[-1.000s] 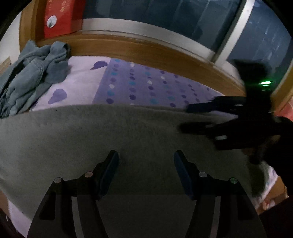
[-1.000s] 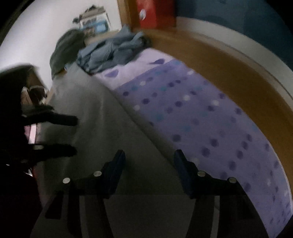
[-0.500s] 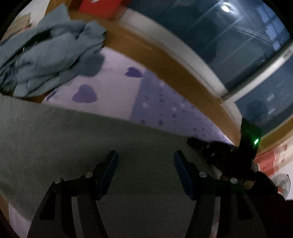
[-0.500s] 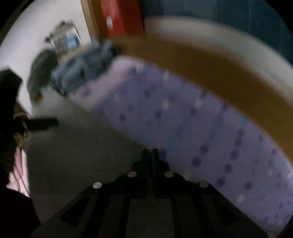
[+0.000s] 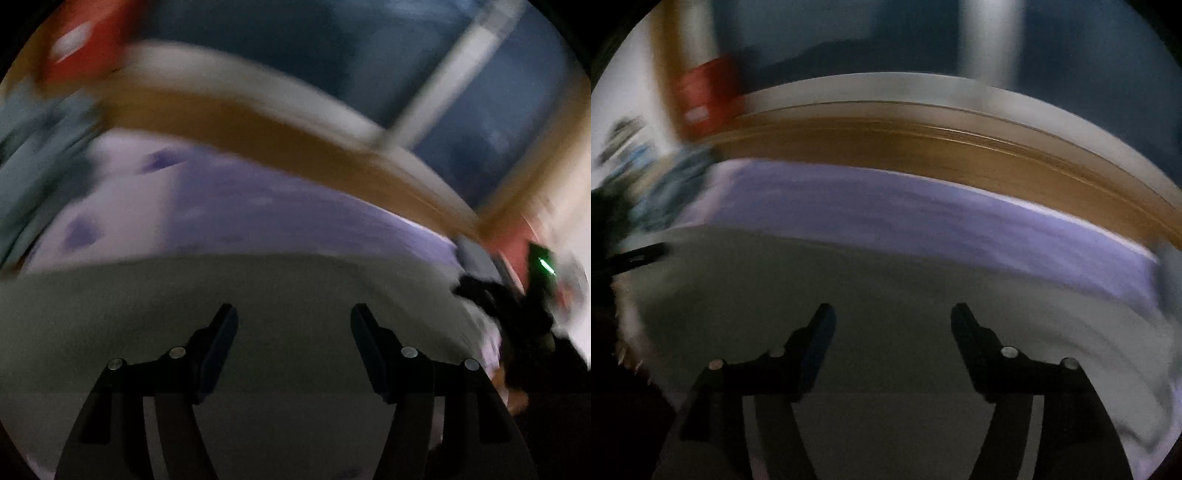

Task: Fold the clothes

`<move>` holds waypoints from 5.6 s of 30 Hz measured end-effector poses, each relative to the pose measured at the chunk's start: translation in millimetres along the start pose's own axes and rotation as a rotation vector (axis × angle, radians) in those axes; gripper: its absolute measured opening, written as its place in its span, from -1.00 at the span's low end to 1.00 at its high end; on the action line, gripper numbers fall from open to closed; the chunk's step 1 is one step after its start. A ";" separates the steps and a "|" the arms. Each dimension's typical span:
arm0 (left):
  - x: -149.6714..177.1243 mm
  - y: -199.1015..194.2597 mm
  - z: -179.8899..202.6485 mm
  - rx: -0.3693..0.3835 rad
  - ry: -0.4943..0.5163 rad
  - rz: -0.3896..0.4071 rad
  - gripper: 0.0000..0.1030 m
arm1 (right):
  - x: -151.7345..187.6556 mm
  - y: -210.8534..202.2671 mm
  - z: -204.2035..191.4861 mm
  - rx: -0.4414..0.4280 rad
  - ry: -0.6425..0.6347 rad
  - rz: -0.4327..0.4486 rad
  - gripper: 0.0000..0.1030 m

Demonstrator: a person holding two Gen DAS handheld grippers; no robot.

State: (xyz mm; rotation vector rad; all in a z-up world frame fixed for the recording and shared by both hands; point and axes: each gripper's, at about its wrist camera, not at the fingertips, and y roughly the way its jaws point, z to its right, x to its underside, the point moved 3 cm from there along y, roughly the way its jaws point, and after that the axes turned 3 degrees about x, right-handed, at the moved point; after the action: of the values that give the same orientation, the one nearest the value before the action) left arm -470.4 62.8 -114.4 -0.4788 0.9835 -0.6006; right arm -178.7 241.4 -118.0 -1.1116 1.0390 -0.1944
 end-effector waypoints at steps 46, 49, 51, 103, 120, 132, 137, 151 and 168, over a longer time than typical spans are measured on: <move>-14.9 468.6 413.2 0.209 0.374 -0.430 0.07 | 176.6 -45.4 257.1 0.178 0.136 0.027 -0.35; -10.4 466.9 419.2 0.170 0.370 -0.415 0.07 | 182.1 -52.4 262.8 0.136 0.172 0.034 -0.32; -10.8 443.8 416.7 0.136 0.310 -0.412 -0.01 | 181.9 -54.5 265.1 0.116 0.185 0.035 -0.29; 58.6 -178.7 -192.2 -0.309 -0.759 0.575 -0.86 | 22.5 -25.0 -246.6 -0.330 -0.366 0.024 0.18; -107.1 107.1 262.3 0.170 0.041 0.237 -0.85 | 5.2 -11.0 112.4 -0.492 0.511 0.083 0.18; -26.6 328.5 441.3 0.224 0.174 -0.101 -0.85 | 113.9 -11.4 333.1 -0.538 0.891 0.056 0.17; 0.4 378.2 434.0 0.102 0.134 -0.150 -0.84 | 133.4 -28.2 368.1 -0.427 0.972 0.135 0.18; 60.3 257.7 506.6 0.507 0.711 -0.063 0.34 | 148.9 -24.6 380.9 -0.422 0.959 0.083 0.29; -1.2 154.9 118.5 -0.389 -0.129 -0.011 -0.69 | 90.5 -81.5 295.1 0.091 0.270 0.295 -0.37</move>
State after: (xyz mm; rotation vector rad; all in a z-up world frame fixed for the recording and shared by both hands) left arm -328.6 190.8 -153.8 -0.8579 0.9765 -0.3811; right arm 124.4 337.4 -90.0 -0.8517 1.4076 -0.1560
